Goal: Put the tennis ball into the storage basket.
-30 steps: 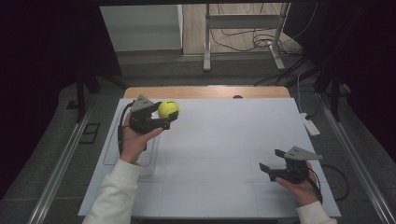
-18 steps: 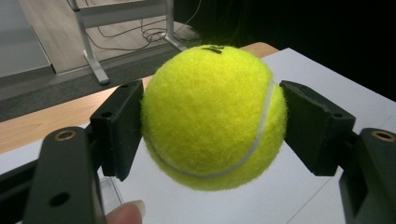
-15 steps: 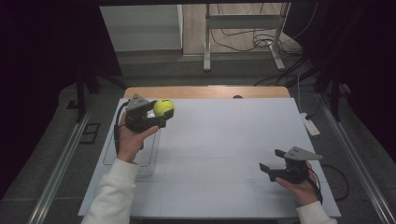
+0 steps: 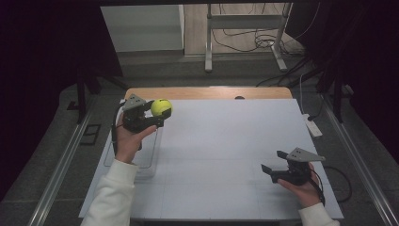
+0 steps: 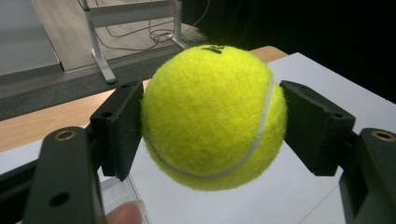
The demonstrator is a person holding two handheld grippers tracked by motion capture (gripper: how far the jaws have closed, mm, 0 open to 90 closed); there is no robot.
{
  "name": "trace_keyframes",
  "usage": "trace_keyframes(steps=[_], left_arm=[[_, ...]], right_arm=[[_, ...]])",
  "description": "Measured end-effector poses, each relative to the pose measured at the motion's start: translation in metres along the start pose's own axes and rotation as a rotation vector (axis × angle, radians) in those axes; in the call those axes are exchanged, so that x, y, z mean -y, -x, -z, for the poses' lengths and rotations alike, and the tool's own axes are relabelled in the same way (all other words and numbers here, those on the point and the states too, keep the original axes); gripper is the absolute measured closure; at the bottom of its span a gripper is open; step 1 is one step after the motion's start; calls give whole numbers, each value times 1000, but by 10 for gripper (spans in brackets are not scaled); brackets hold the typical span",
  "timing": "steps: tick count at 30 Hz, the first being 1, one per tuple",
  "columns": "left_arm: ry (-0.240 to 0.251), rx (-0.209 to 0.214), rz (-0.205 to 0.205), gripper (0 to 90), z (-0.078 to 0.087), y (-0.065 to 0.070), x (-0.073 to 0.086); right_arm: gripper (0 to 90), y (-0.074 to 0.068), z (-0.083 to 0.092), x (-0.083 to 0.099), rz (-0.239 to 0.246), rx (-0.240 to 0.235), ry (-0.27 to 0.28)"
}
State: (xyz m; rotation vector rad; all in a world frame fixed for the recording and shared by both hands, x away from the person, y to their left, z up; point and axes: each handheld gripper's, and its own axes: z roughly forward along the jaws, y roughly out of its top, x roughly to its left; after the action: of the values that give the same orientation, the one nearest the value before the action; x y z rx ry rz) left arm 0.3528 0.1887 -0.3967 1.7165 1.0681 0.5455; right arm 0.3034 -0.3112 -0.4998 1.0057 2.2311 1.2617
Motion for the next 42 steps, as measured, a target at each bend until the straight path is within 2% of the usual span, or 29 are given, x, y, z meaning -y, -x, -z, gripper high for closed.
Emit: trace_keyframes(steps=[26,42], left_arm=[[-3,-52,36,269,2,-18,5],[5,-63,56,270,5,-25,6]], right_arm=[[140,0,0,0,-1,0,-1],[140,0,0,0,-5,2,0]])
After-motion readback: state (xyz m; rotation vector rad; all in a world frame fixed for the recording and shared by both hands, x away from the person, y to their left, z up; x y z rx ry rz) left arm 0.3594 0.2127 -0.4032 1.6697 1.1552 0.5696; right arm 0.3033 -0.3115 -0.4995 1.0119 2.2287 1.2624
